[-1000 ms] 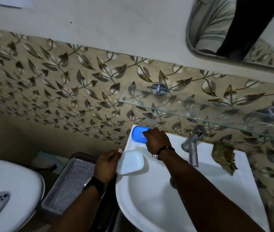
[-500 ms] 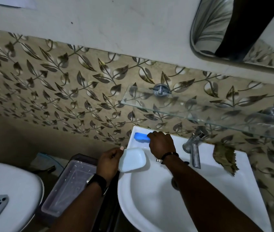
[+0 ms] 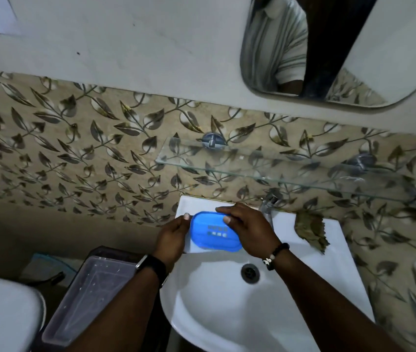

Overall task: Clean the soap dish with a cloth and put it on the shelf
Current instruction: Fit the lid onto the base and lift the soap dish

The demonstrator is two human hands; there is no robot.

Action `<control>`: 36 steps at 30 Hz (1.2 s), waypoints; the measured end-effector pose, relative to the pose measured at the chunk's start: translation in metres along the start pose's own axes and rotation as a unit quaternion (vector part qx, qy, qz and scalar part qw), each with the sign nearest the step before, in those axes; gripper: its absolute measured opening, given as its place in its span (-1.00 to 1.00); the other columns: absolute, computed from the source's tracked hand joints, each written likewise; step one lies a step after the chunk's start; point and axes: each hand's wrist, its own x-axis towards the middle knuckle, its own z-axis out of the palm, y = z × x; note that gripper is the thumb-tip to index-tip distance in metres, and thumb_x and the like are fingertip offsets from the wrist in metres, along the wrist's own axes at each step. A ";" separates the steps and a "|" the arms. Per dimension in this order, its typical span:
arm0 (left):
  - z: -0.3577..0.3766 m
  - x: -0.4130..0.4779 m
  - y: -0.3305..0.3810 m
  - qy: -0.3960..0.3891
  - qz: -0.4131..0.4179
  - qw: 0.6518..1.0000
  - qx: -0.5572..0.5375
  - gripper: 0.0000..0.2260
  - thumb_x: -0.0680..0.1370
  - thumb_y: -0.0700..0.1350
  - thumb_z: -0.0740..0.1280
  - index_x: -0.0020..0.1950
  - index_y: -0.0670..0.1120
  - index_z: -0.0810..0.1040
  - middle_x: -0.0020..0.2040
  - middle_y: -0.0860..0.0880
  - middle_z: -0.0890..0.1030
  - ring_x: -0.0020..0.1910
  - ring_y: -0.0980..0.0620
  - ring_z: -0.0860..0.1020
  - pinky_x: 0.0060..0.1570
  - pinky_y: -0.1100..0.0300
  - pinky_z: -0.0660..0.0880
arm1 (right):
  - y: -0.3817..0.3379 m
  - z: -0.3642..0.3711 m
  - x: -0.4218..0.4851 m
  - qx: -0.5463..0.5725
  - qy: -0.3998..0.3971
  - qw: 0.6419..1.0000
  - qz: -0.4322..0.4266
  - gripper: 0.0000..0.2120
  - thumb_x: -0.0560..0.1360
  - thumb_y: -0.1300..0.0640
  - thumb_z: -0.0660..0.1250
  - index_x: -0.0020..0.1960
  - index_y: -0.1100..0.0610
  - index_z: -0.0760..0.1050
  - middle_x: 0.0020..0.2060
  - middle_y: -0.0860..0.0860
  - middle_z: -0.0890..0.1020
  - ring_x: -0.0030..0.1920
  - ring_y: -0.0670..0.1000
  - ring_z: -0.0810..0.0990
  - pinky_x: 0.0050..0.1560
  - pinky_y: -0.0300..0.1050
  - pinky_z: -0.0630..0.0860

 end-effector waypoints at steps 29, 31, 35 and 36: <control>0.043 -0.040 0.022 -0.142 -0.087 0.977 -0.134 -0.65 0.53 0.13 0.35 0.14 -0.09 0.65 0.04 -0.22 0.72 -0.07 -0.16 0.70 -0.27 0.05 0.62 | -0.002 0.002 -0.041 -0.097 0.081 0.990 0.056 -0.62 0.58 -0.16 0.14 0.17 0.01 0.59 -0.02 -0.11 0.45 0.06 -0.06 0.42 0.07 -0.22 0.31; 0.041 -0.037 0.023 -0.138 -0.083 0.977 -0.141 -0.75 0.58 0.08 0.33 0.09 -0.05 0.67 0.03 -0.19 0.72 -0.07 -0.15 0.69 -0.23 0.01 0.64 | -0.005 -0.004 -0.047 -0.093 0.033 0.994 0.053 -0.49 0.54 -0.28 0.17 0.35 -0.03 0.50 0.07 -0.13 0.43 0.13 -0.13 0.40 0.14 -0.25 0.34; 0.041 -0.031 0.020 -0.134 -0.088 0.974 -0.158 -0.78 0.63 0.04 0.31 0.13 -0.04 0.66 0.13 -0.18 0.71 0.07 -0.19 0.68 0.07 -0.24 0.61 | -0.003 -0.007 -0.053 0.002 0.046 0.993 0.105 -0.42 0.59 -0.14 0.31 0.55 -0.08 0.24 0.27 -0.15 0.45 0.22 -0.21 0.45 0.19 -0.22 0.47; 0.041 -0.031 0.019 -0.134 -0.090 0.974 -0.156 -0.77 0.63 0.04 0.30 0.14 -0.04 0.65 0.15 -0.18 0.70 0.11 -0.21 0.68 0.12 -0.28 0.58 | -0.004 -0.006 -0.055 0.050 0.064 0.989 0.127 -0.41 0.59 -0.11 0.32 0.56 -0.10 0.20 0.30 -0.14 0.48 0.22 -0.14 0.53 0.09 -0.13 0.59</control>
